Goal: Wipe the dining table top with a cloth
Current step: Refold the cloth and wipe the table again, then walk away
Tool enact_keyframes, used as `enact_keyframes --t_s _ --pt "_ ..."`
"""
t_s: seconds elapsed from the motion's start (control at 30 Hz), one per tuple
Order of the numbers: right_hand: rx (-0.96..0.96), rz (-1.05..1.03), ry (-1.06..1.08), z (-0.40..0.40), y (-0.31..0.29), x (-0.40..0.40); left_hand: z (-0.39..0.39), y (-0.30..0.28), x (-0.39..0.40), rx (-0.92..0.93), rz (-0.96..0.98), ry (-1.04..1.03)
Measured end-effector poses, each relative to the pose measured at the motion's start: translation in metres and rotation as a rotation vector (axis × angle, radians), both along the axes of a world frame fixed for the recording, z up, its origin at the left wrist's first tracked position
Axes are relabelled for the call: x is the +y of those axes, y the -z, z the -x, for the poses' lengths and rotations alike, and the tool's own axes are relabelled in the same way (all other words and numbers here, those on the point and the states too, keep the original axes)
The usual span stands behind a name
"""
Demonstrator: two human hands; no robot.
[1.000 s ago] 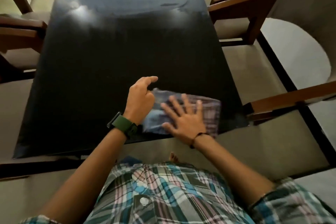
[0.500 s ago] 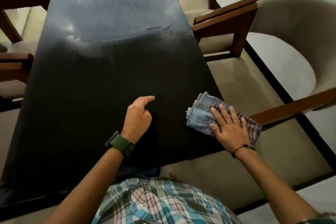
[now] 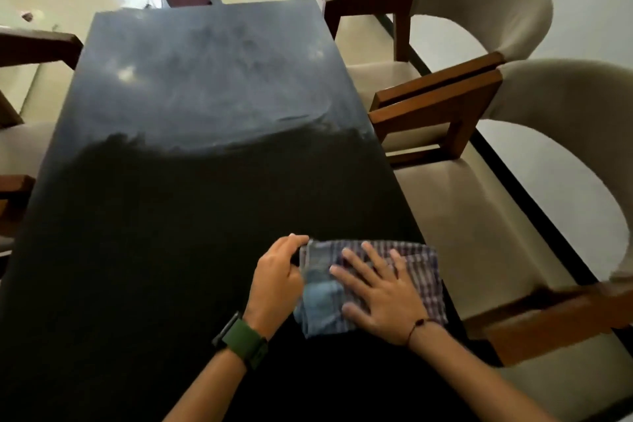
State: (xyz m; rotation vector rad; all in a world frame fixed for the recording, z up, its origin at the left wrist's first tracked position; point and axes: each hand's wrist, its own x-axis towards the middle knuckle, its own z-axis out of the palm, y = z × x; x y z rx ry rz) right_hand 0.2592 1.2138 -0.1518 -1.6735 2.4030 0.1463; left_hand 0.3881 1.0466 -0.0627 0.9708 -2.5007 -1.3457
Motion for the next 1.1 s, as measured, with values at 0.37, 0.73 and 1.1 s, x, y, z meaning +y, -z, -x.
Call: enact_keyframes --t_s 0.37,0.73,1.1 --pt "-0.142 -0.002 0.45 0.21 -0.007 -0.227 0.06 0.005 -0.051 0.077 0.113 0.005" --pt "-0.016 0.046 -0.25 0.102 0.005 -0.126 0.069 0.01 -0.087 0.117 0.076 -0.112" --pt "-0.054 0.026 0.404 0.105 -0.001 -0.261 0.039 0.023 -0.136 0.113 0.116 -0.296"
